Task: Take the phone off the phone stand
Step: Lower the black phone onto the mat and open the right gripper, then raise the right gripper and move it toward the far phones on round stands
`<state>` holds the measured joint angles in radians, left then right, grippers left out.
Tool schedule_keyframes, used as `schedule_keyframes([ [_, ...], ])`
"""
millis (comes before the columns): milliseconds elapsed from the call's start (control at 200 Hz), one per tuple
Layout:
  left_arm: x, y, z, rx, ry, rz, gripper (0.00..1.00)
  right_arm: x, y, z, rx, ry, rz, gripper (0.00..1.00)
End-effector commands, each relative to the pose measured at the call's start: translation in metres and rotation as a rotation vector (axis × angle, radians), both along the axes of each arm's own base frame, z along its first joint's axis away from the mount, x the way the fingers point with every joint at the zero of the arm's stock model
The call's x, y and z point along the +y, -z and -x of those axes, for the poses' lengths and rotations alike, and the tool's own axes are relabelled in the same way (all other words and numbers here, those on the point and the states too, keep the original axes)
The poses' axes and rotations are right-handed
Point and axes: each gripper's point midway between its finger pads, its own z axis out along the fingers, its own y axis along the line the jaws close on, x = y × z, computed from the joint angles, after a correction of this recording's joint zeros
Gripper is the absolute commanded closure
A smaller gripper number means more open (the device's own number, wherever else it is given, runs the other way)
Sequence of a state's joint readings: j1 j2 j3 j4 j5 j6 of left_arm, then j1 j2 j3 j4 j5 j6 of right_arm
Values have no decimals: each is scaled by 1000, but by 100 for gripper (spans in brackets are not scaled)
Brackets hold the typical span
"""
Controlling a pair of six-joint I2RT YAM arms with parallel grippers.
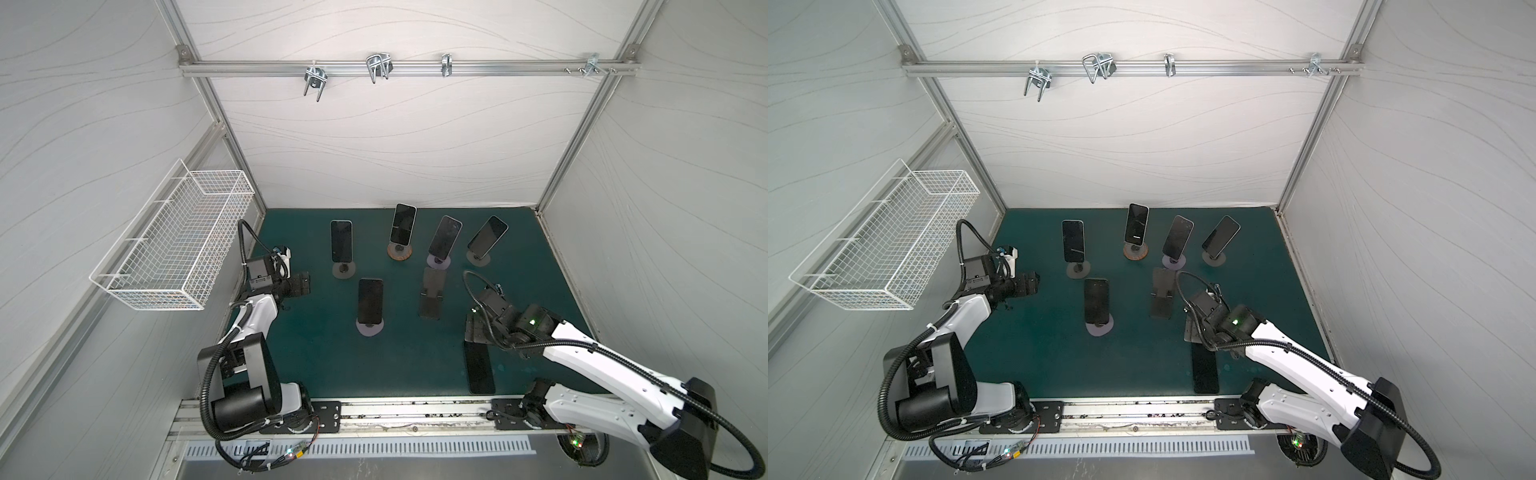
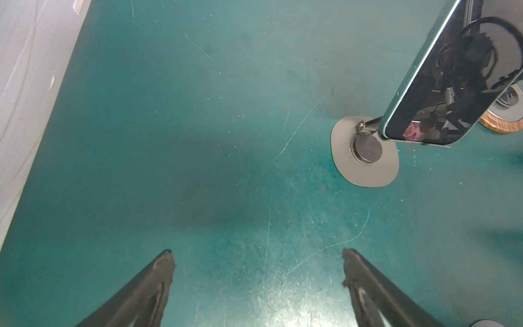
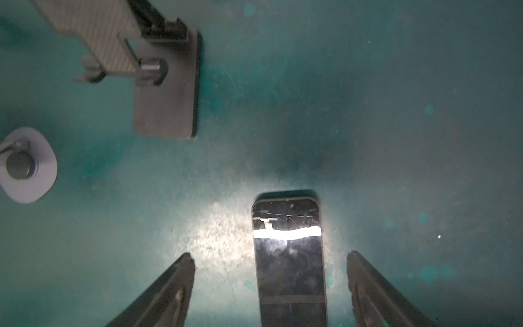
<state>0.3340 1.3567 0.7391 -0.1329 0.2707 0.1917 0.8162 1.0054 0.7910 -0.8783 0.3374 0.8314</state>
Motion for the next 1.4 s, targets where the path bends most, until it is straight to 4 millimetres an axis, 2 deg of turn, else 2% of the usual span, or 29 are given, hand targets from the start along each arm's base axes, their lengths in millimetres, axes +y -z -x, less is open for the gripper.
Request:
schedule_keyframes([
  [0, 2, -13, -7, -46, 21, -18, 6, 1, 1, -15, -23, -6, -8, 15],
  [195, 2, -13, -7, -45, 20, -17, 6, -6, -4, -48, -44, 51, -32, 14],
  [495, 2, -13, -7, -47, 17, -20, 5, -17, -41, -98, -152, 115, -72, 13],
  [605, 1, -14, -6, -51, 21, -20, 5, -15, -54, -112, -188, 110, -96, 9],
  [695, 1, -14, -6, -52, 25, -19, 5, -11, -64, -120, -217, 88, -100, 1],
  [770, 1, -15, -6, -56, 25, -19, 5, -8, -70, -123, -225, 73, -108, 1],
  [1021, 0, -14, -6, -56, 31, -17, 5, 13, -75, -126, -186, 72, -208, 1],
  [1121, 0, -15, -6, -57, 32, -19, 5, 29, -80, -123, -171, 49, -225, 1],
  [1261, 0, -14, -6, -53, 32, -16, 5, 60, -90, -115, -180, -5, -246, 1],
  [1396, 0, -15, -5, -58, 31, -18, 5, 101, -98, -104, -172, -97, -313, 1],
])
